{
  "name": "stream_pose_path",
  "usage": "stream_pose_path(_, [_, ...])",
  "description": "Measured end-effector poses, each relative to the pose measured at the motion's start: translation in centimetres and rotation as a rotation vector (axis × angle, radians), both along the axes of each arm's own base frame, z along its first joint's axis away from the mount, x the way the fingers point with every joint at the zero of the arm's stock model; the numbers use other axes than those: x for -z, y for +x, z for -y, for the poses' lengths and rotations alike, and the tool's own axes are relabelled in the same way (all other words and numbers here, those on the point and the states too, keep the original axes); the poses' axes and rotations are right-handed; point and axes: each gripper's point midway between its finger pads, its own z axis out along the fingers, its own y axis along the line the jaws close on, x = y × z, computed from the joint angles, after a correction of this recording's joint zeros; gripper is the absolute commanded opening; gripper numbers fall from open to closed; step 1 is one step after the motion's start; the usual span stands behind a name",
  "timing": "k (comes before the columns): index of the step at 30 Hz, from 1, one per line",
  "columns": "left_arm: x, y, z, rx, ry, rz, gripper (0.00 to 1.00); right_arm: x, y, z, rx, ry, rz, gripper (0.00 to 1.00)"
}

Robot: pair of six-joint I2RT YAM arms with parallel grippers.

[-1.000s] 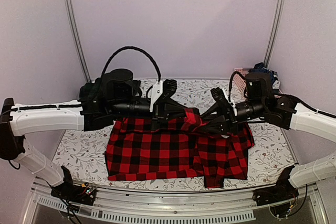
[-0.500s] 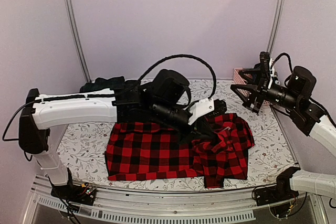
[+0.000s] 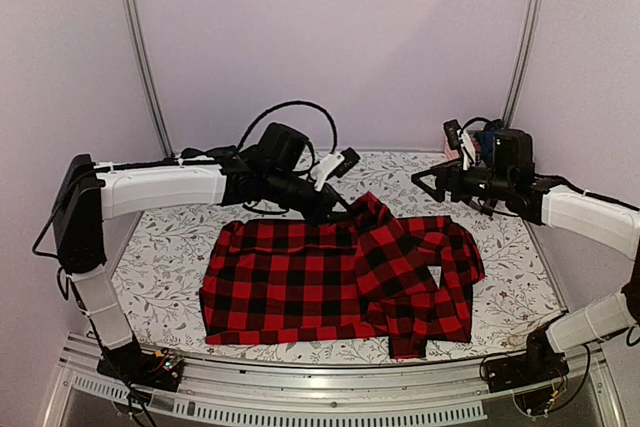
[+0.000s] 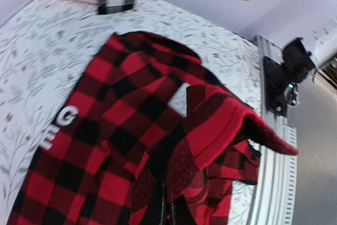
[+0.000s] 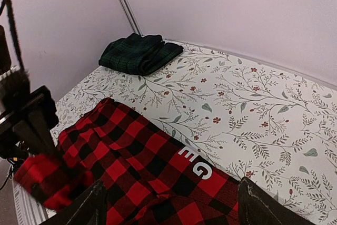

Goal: Fold and stack the mixed laundry pile
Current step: Fold the flattened T-shirt at the center of the board.

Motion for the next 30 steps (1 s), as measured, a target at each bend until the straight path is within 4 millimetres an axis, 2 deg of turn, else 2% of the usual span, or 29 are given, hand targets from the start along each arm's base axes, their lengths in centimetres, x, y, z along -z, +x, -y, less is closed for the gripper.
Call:
stream_pose_path(3, [2.0, 5.8, -5.3, -0.216, -0.015, -0.082, 0.0, 1.9, 1.8, -0.3, 0.009, -0.019, -0.054, 0.8])
stream_pose_path(5, [3.6, 7.6, -7.7, -0.308, -0.016, -0.132, 0.0, 3.4, 2.8, -0.6, 0.012, -0.033, -0.097, 0.78])
stream_pose_path(7, [5.1, 7.9, -8.8, -0.357, -0.008, -0.168, 0.0, 5.1, 3.7, -0.9, 0.013, -0.047, -0.142, 0.77])
stream_pose_path(11, [8.3, 6.7, -10.4, -0.425, 0.021, -0.239, 0.0, 9.3, 5.1, -1.3, 0.012, -0.07, -0.249, 0.74])
stream_pose_path(14, [9.7, 6.3, -11.9, -0.492, 0.033, -0.258, 0.0, 11.9, 5.3, -1.6, 0.0, -0.081, -0.319, 0.72])
stream_pose_path(17, [10.2, 6.1, -13.8, -0.568, 0.032, -0.256, 0.0, 13.4, 5.2, -1.8, -0.012, -0.086, -0.363, 0.72])
stream_pose_path(23, [10.3, 6.8, -16.8, -0.694, 0.008, -0.251, 0.0, 14.0, 5.0, -1.9, -0.024, -0.091, -0.389, 0.72])
stream_pose_path(27, [11.0, 7.2, -17.9, -0.759, 0.019, -0.251, 0.0, 13.9, 5.1, -1.9, -0.025, -0.094, -0.389, 0.72])
stream_pose_path(30, [11.6, 7.6, -19.7, -0.829, 0.025, -0.261, 0.0, 13.7, 5.3, -2.0, -0.028, -0.098, -0.38, 0.72])
